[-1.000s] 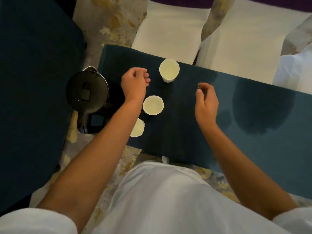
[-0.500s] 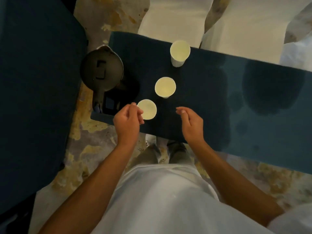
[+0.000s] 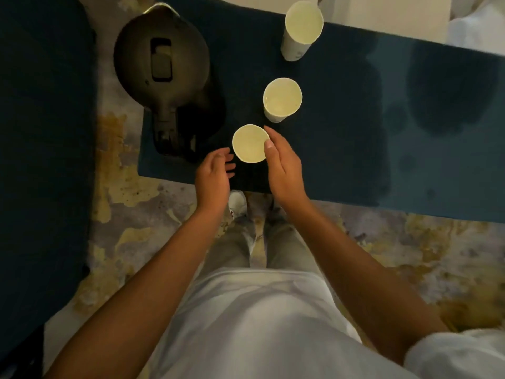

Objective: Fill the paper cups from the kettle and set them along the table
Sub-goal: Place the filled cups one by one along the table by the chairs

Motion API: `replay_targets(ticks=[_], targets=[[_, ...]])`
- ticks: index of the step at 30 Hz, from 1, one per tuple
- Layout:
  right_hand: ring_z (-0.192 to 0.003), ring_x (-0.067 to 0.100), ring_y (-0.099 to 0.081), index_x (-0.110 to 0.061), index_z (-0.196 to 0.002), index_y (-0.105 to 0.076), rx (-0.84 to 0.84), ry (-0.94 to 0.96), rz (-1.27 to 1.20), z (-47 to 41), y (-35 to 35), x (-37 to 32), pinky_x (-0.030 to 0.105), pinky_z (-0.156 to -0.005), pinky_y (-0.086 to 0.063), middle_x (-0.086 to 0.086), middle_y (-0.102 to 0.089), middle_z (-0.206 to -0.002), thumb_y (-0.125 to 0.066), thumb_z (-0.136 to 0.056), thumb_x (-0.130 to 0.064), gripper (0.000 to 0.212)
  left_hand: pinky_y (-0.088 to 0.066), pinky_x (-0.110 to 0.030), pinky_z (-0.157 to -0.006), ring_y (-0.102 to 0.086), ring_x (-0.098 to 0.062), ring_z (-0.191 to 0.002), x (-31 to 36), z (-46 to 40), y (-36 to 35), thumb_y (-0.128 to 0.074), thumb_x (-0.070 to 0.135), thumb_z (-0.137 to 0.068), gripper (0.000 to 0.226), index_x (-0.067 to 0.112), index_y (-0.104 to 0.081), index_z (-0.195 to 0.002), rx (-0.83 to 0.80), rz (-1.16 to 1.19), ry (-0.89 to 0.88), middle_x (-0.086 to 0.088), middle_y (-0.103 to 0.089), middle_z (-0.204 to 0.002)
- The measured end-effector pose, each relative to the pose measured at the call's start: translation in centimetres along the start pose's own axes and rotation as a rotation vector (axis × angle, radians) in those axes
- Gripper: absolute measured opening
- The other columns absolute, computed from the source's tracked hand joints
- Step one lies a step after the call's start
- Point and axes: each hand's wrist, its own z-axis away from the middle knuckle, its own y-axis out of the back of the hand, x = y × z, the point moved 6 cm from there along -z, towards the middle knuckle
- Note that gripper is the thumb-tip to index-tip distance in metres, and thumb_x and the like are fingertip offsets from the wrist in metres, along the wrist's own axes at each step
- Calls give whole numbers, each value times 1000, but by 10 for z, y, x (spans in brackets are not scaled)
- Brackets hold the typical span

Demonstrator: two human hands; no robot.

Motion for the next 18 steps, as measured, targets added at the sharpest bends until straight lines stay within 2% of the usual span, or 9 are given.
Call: replay_targets(ticks=[4, 10, 14, 18], targets=[[-132, 11, -55, -17, -149, -52, 28, -79, -88, -4, -15, 5, 25, -110, -45, 0, -60, -145, -38, -111, -34, 44, -58, -37, -89, -69, -25, -104, -5, -12, -9, -37, 15, -105, 31, 14, -66, -114, -30, 32, 23, -7, -71, -112], [-127, 16, -60, -18, -143, -58, 75, -75, -107, -13, -22, 10, 40, -107, -51, 3, -65, -139, -39, -112, -29, 38, -59, -37, -87, -70, -24, -103, -8, -21, -16, -39, 20, -100, 28, 23, -67, -106, -47, 50, 23, -7, -71, -112], [-121, 14, -63, -17, -137, -63, 98, -59, -102, -14, -23, 11, 37, -101, -55, 2, -68, -132, -39, -112, -27, 36, -59, -36, -82, -71, -21, -97, -4, -24, -17, -39, 23, -100, 28, 28, -67, -103, -41, 26, 22, -5, -71, -109], [-113, 10, -65, -16, -130, -67, 136, -22, -70, -12, -20, 7, 35, -95, -56, -4, -70, -122, -39, -112, -23, 34, -59, -39, -88, -70, -20, -101, -4, -25, -19, -39, 21, -103, 27, 24, -66, -105, -39, 5, 49, -7, -71, -112]])
